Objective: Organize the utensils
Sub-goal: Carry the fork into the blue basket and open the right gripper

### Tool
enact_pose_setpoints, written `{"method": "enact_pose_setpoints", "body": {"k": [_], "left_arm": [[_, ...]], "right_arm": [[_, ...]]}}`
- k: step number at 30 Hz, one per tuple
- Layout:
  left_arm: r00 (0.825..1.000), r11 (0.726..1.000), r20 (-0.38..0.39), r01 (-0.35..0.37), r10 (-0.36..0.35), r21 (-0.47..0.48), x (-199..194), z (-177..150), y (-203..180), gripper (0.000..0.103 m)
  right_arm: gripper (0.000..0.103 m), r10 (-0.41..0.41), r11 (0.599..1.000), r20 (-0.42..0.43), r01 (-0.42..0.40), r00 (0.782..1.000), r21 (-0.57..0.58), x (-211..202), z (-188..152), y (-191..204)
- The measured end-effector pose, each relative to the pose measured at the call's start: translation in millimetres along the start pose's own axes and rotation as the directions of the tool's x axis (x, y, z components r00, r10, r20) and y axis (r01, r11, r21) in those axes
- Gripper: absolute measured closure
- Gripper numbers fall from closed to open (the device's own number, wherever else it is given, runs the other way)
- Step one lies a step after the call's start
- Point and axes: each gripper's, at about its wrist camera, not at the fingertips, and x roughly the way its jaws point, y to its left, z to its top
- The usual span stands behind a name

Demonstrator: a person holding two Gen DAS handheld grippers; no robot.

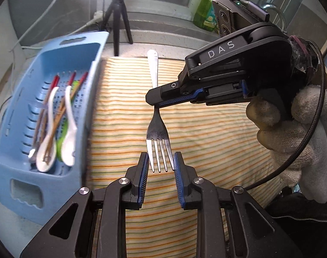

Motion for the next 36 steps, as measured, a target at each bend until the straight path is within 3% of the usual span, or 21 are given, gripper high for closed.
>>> {"method": "enact_pose_setpoints", "body": {"k": [9,19,36], "left_arm": [[0.999,0.998,0.026,-0.038,0.039,-0.041,-27,-2,58,0.081],[0.997,0.996,0.007,-0.079,0.079,-0.044,-27,8,105,0.082],[0.993,0.992,-0.005,-0.122,0.122,-0.04,-29,11,141,0.081]], "right_arm": [[0.098,0.007,0.998,-0.014,-0.008,1.0,-0.064,44,18,59],[0.098,-0.015,0.997,-0.031,0.012,0.999,-0.08,89,39,96],[0.094,-0.068,0.995,-0.009,0.067,0.998,-0.079,115,57,114]]}}
